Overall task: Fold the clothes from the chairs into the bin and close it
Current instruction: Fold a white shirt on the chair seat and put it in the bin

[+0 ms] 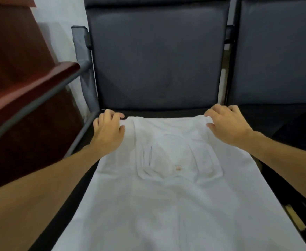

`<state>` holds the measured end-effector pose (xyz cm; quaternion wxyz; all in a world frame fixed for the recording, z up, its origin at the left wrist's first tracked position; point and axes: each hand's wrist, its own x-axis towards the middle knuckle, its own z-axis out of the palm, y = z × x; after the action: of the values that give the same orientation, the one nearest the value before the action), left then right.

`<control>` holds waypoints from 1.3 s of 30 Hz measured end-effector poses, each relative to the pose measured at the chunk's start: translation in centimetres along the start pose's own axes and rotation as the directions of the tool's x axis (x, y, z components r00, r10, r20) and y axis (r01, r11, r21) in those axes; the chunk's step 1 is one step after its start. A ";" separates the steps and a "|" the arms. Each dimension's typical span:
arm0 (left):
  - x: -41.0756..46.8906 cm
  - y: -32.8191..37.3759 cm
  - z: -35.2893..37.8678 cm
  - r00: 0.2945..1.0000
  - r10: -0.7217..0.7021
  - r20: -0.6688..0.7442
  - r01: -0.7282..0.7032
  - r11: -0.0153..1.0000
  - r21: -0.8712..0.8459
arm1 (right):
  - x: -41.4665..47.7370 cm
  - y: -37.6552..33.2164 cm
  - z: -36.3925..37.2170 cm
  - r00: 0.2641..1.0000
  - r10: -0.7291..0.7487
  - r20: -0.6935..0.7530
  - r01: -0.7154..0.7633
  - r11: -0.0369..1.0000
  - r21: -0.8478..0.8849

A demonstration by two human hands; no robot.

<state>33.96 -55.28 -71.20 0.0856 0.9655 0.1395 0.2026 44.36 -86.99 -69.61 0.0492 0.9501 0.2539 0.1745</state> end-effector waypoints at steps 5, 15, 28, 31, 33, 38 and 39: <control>-5.1 2.1 -3.4 0.968 0.087 0.234 -0.067 0.993 -0.093 | -5.0 -1.7 -3.2 0.986 -0.087 0.140 0.075 0.993 0.087; -17.8 5.5 -9.6 0.629 0.390 0.673 -0.195 0.917 -0.348 | -16.9 -6.4 -10.7 0.847 -0.364 0.387 0.201 0.893 0.402; -22.9 7.1 -9.6 0.426 0.534 0.730 -0.521 0.805 -0.284 | -26.1 -8.5 -10.8 0.680 -0.544 0.491 0.535 0.827 0.175; -21.5 7.2 -9.2 0.436 0.522 0.733 -0.451 0.832 -0.324 | -25.8 -7.7 -10.8 0.724 -0.550 0.416 0.475 0.835 0.276; -21.0 7.1 -9.1 0.449 0.509 0.734 -0.401 0.849 -0.343 | -25.4 -7.2 -11.0 0.722 -0.552 0.418 0.478 0.834 0.275; -20.3 7.1 -8.5 0.480 0.482 0.733 -0.317 0.874 -0.368 | -24.6 -7.2 -11.0 0.707 -0.580 0.404 0.508 0.814 0.281; -20.2 7.2 -8.4 0.492 0.473 0.731 -0.291 0.880 -0.374 | -24.4 -7.4 -11.0 0.705 -0.589 0.396 0.511 0.808 0.291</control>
<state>14.43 -67.32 -69.43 0.1886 0.9423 -0.1546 -0.2295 17.27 -92.73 -68.20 0.0830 0.8440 0.5196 -0.1039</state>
